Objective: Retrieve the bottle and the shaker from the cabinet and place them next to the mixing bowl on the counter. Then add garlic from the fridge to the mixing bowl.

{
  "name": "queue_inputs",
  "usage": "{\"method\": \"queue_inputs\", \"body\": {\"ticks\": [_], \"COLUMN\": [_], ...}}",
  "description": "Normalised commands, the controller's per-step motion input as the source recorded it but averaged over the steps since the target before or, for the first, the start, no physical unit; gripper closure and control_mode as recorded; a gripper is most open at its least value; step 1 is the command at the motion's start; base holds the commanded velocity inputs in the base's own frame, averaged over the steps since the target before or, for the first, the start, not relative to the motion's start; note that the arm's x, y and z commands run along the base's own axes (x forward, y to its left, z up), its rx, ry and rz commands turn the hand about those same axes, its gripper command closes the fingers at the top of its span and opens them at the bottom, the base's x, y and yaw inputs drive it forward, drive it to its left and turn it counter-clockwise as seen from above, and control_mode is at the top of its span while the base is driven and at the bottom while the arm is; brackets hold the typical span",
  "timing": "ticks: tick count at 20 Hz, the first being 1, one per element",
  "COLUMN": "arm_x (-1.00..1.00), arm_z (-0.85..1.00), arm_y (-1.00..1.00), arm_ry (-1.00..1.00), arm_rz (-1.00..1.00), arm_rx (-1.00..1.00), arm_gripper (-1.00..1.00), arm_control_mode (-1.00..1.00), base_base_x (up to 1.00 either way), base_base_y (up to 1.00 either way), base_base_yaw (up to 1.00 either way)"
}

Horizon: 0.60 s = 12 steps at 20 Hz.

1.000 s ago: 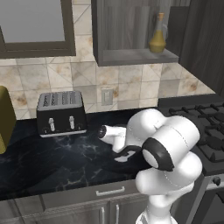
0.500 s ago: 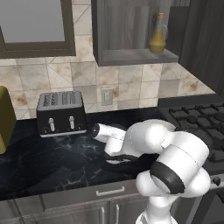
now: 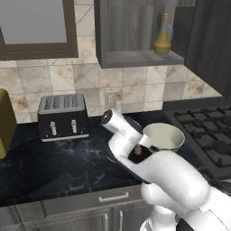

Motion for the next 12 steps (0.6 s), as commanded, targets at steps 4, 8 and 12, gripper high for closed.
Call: {"method": "queue_inputs", "body": {"ticks": [4,8,12], "arm_x": [-0.23,0.00,-0.02], "arm_z": [0.87,0.74,0.78], "arm_y": [-0.12,0.00,-0.12], "arm_ry": [0.29,0.40,0.28], "arm_rz": [0.49,0.72,0.61], "arm_rx": [0.01,0.01,0.03], "arm_gripper": [-1.00,-1.00,-1.00], "arm_control_mode": [-1.00,-1.00,-1.00], "base_base_x": [0.00,0.00,0.00], "base_base_y": [0.00,0.00,0.00], "base_base_yaw": [0.00,0.00,0.00]}}
